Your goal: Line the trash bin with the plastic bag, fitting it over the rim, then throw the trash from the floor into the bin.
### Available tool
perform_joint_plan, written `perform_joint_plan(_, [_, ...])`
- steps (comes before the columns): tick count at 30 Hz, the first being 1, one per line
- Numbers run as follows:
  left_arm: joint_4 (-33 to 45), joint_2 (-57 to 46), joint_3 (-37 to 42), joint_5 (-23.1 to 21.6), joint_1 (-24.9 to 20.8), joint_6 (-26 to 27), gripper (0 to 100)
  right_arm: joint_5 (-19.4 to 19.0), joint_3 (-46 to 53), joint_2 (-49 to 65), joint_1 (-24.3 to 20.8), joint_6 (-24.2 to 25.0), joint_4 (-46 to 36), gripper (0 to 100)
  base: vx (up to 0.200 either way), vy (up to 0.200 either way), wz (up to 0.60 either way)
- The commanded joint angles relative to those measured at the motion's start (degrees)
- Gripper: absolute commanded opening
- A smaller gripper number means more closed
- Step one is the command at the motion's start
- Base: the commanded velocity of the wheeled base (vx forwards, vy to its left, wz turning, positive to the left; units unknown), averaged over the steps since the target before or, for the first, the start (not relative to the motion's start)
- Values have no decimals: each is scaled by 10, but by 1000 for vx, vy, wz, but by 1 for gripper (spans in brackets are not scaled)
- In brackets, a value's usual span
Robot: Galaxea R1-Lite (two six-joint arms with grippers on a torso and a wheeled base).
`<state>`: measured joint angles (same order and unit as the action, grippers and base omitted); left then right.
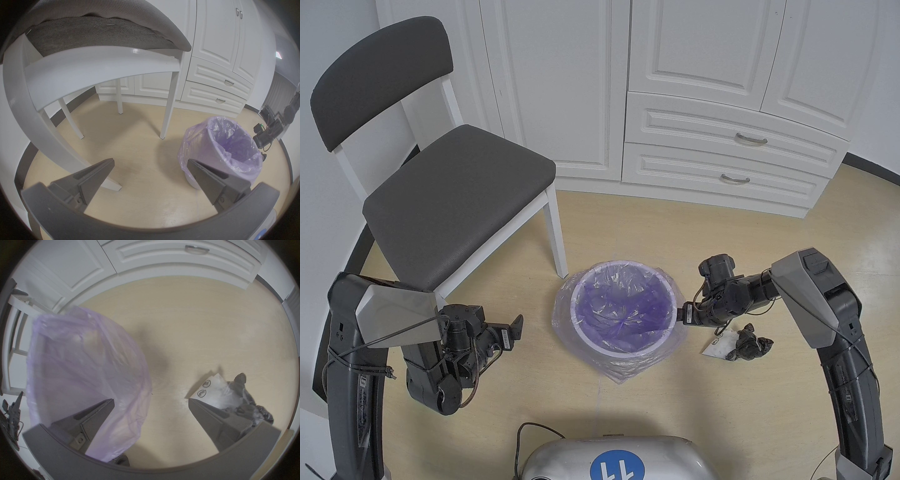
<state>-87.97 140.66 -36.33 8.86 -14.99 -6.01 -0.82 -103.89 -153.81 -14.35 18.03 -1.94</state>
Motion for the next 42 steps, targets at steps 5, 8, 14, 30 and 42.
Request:
perform_joint_plan(5, [0, -13, -1, 0, 6, -1, 100, -7, 127, 127, 35, -84, 59, 100, 0, 0, 0])
perform_joint_plan(8, [0, -14, -1, 0, 4, 0, 100, 0, 140, 118, 43, -111, 98, 100, 0, 0, 0])
perform_joint_plan(14, [-1, -13, 2, 1, 2, 0, 100, 10, 113, 59, 46, -112, 119, 100, 0, 0, 0])
perform_joint_plan(30, [-1, -13, 2, 9, 1, 0, 100, 47, -28, -82, 43, -104, 110, 100, 0, 0, 0])
perform_joint_plan(42, [-1, -10, 0, 9, -1, -1, 100, 41, -18, -72, 13, -84, 105, 100, 0, 0, 0])
